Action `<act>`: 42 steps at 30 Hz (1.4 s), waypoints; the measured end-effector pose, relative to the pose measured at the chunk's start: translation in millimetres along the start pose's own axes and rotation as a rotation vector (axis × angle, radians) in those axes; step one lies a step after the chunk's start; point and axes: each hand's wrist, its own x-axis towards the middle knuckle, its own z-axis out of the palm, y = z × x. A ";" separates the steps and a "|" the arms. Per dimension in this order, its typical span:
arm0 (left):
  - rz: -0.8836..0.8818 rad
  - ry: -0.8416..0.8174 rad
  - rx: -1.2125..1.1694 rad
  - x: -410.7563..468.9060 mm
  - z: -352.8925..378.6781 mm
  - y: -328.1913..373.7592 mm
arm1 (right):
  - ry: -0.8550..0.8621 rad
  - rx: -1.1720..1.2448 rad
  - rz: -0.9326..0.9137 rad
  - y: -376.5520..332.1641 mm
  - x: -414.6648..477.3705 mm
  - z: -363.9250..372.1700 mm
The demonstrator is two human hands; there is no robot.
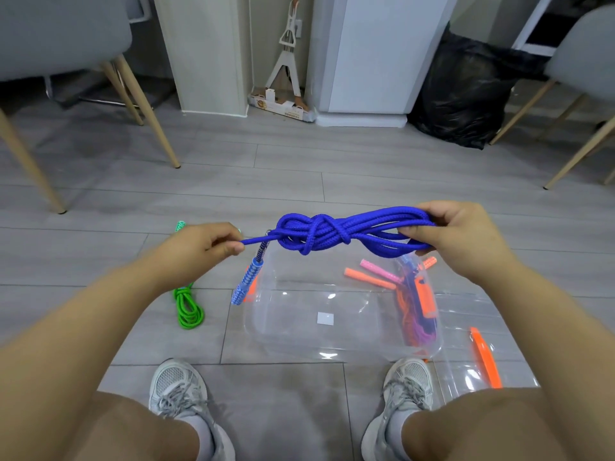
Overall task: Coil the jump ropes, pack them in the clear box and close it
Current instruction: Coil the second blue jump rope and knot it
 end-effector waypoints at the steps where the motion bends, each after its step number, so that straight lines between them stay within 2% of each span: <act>1: -0.013 -0.003 -0.026 1.0 -0.6 1.3 | -0.003 0.019 -0.012 -2.9 0.5 2.1; 8: 0.066 0.005 -0.262 -3.0 0.7 31.4 | -0.025 0.111 -0.042 -15.2 6.7 20.9; 15: 0.071 0.012 -0.319 -7.7 0.6 49.9 | -0.074 0.195 0.011 -13.2 9.2 32.4; 20: 0.078 -0.056 -0.164 -12.5 -4.9 53.6 | -0.265 -0.214 -0.003 -1.7 9.7 32.1; 25: 0.108 -0.070 -0.051 -11.4 -4.7 55.6 | -0.345 -0.339 0.005 -10.6 7.8 38.2; 30: 0.164 -0.130 -0.076 -10.3 -1.2 65.6 | -0.432 -0.460 -0.071 -30.6 2.0 58.5; 34: 0.201 -0.122 -0.140 -9.6 -0.4 72.5 | -0.584 -0.323 -0.096 -36.8 4.1 77.6; 42: 0.116 -0.006 -0.564 -5.5 -10.8 63.8 | -0.411 0.045 -0.052 -39.0 7.4 80.2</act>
